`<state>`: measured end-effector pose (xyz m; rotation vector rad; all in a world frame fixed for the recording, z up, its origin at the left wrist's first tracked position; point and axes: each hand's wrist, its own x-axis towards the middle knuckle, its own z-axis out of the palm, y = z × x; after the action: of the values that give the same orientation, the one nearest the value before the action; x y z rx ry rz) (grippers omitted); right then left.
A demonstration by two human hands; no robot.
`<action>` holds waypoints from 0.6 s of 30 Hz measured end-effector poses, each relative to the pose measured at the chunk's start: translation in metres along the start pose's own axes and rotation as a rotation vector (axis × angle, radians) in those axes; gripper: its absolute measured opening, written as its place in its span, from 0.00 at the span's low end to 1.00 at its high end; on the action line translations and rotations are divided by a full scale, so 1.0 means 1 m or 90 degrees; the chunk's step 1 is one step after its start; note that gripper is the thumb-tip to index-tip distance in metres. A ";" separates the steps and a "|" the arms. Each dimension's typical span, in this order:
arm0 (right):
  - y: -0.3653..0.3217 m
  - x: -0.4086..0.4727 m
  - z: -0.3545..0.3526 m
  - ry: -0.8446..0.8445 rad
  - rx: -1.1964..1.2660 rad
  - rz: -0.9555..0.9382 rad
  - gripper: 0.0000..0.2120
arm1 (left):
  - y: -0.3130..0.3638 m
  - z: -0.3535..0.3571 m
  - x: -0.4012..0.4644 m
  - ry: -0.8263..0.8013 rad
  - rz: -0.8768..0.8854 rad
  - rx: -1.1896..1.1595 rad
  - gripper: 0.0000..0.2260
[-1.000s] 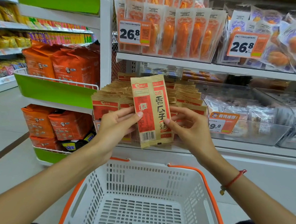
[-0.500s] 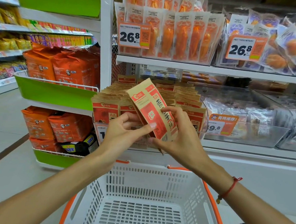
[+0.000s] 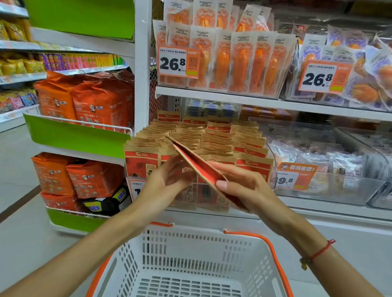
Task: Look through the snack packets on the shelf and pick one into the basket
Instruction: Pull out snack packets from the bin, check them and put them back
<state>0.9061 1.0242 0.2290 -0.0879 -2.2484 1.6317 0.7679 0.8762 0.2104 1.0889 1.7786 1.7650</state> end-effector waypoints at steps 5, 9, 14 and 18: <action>-0.011 0.005 -0.006 0.009 -0.025 -0.006 0.14 | 0.006 -0.003 0.005 0.046 0.036 -0.059 0.16; -0.024 0.012 -0.015 0.043 -0.055 -0.009 0.17 | 0.017 0.000 0.011 0.030 0.072 -0.106 0.21; -0.040 0.031 -0.035 0.141 -0.173 -0.104 0.17 | 0.037 -0.004 0.035 0.066 0.135 -0.090 0.19; -0.061 0.053 -0.049 0.160 -0.214 -0.162 0.13 | 0.062 -0.004 0.069 0.024 0.160 -0.047 0.19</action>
<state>0.8820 1.0626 0.3121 -0.0829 -2.2099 1.0435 0.7377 0.9193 0.2872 1.3041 1.6431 1.9913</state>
